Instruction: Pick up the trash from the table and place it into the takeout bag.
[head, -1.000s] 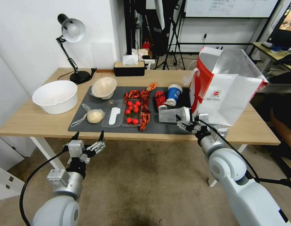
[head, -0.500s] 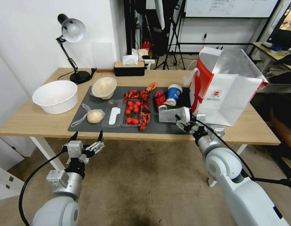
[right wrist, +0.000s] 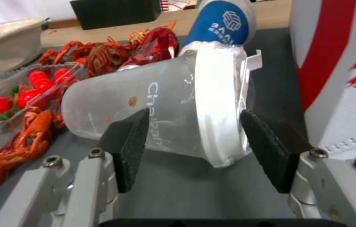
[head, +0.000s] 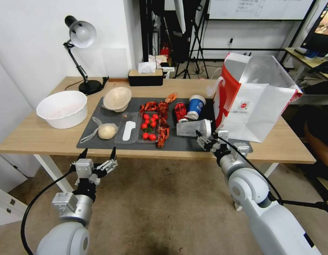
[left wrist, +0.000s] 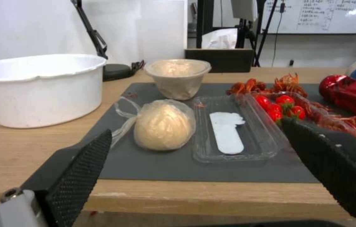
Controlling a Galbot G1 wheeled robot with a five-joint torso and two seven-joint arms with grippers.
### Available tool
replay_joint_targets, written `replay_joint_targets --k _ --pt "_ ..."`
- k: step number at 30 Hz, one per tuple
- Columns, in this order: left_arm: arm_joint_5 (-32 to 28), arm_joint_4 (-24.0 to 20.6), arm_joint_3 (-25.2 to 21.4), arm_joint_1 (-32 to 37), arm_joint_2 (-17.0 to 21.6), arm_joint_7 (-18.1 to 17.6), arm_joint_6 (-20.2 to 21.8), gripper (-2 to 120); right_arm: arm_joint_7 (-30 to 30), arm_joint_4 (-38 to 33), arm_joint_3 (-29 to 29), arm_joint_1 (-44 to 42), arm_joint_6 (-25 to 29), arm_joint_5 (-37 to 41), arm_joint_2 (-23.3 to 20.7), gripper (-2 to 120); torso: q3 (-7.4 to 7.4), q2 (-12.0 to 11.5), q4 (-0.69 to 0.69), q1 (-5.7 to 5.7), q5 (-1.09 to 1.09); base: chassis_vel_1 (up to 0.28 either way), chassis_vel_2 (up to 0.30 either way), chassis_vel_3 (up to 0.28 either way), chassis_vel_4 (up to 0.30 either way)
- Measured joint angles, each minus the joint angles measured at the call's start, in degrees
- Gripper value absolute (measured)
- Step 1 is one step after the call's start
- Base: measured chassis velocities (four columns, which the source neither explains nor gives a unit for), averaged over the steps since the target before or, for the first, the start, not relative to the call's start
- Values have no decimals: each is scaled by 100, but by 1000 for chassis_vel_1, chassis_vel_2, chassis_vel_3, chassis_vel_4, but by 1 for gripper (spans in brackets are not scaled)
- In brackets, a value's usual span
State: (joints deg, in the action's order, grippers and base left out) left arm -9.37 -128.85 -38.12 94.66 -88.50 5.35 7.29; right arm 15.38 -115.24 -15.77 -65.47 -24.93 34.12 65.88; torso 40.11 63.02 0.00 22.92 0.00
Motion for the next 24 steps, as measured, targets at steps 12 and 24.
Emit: replay_joint_targets --k 12,24 --pt "6 82 -2 -18 -26 -7 -97 100 -67 26 119 14 56 -85 40 46 0 0 0 0 0 0 0 0 0" --pt "18 75 -44 24 -32 -13 -165 100 -142 39 232 2 92 -187 110 16 0 0 0 -1 0 0 0 0 0"
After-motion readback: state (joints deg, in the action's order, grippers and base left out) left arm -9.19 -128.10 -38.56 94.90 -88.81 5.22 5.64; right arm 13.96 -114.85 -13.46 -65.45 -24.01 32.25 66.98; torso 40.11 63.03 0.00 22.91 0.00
